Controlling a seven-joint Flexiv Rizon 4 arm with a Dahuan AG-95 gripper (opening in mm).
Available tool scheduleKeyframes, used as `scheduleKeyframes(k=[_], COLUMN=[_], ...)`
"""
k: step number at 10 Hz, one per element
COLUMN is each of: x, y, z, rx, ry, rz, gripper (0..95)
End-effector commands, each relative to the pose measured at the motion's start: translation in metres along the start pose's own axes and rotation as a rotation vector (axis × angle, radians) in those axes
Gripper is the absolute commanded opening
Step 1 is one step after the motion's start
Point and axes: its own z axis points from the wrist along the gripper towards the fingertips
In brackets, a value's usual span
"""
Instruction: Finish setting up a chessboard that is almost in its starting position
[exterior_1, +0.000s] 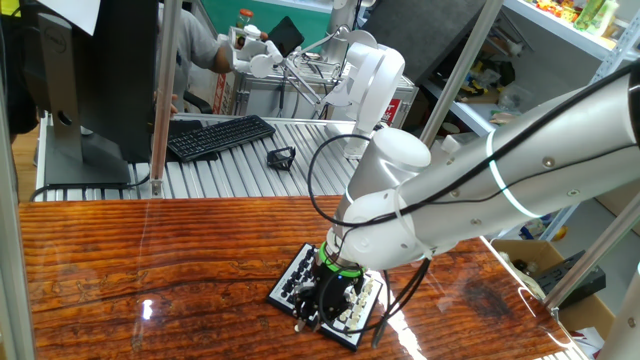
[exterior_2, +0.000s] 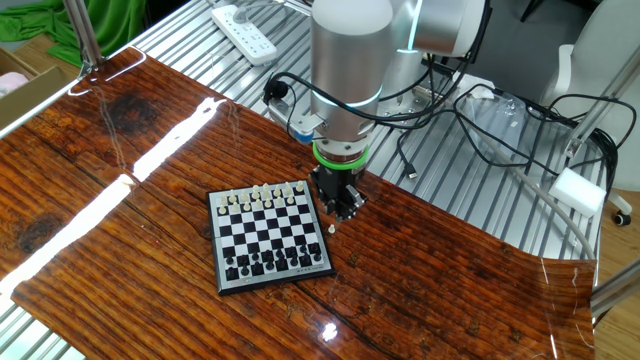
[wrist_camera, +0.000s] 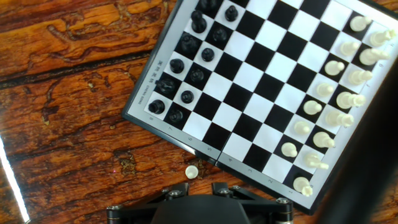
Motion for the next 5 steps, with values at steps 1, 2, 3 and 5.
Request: scheduleKeyframes(k=[1,2,3,5], x=[0.0001,-0.0001,-0.0002,-0.0004], y=[-0.0009,-0.0009,-0.0008,-0.0008], z=[0.0006,0.0008,0.0010,0.0022], rx=[0.006,0.005,0.005,0.004], ry=[-0.002,-0.002,-0.002,-0.003], rz=[-0.002,-0.005,-0.006,-0.006], gripper=[19.0,19.0,19.0,19.0])
